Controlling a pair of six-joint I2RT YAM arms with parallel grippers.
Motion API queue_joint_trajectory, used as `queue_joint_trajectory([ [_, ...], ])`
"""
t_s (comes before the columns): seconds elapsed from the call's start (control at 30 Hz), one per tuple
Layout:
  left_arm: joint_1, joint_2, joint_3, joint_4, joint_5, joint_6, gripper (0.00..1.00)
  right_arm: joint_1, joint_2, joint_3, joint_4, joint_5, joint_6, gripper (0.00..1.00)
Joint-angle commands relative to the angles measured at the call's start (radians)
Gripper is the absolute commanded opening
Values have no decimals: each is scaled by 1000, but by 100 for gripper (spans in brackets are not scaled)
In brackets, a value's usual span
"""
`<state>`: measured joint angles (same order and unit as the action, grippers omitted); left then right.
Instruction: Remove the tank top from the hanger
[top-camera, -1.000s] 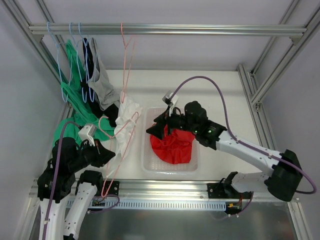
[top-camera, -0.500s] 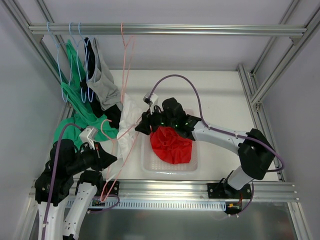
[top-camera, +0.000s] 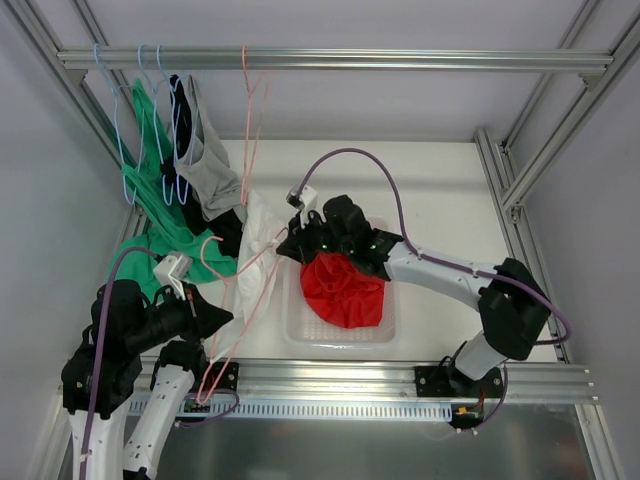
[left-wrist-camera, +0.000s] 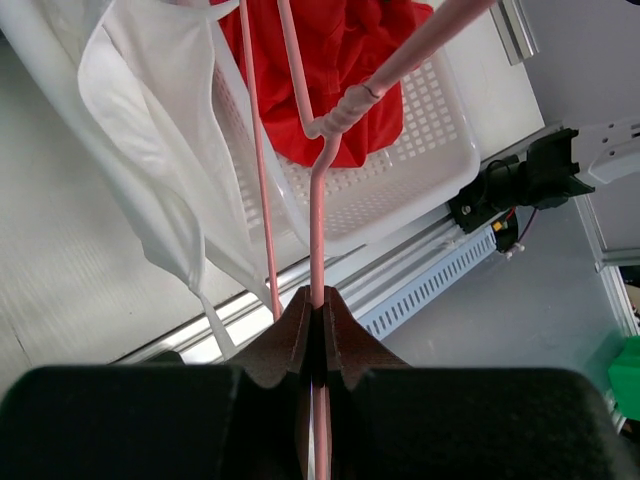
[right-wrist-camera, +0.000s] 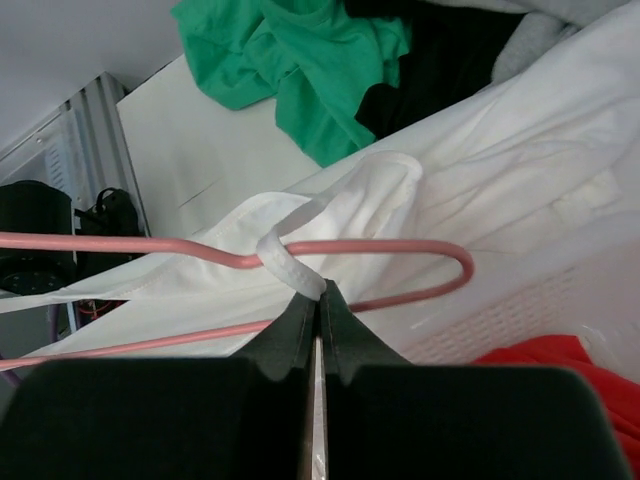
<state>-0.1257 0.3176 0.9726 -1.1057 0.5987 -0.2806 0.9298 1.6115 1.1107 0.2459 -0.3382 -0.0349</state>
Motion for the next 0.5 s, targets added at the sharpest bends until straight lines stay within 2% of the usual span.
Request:
queue_joint_trajectory([
  [0.0,-12,24,78,9,49,3,0,-28,-162,31,-35,126,-48,0],
  [0.1,-22,47,141,9,72,6,0,-106,-219,99,-143,159,-57,0],
  [0.17,-25,64,176,12,82,11,0,-164,-181,209,-231,118,-66,0],
  [0.3,-23,127,312,49,88,17,0,-184,-85,387,-350,27,-102,0],
  [0.43,-22,146,408,186,104,-21,0,-184,-56,483,-376,-62,-77,0],
  [0.47,-20,138,411,304,86,-41,0,-184,-58,495,-375,-93,-48,0],
])
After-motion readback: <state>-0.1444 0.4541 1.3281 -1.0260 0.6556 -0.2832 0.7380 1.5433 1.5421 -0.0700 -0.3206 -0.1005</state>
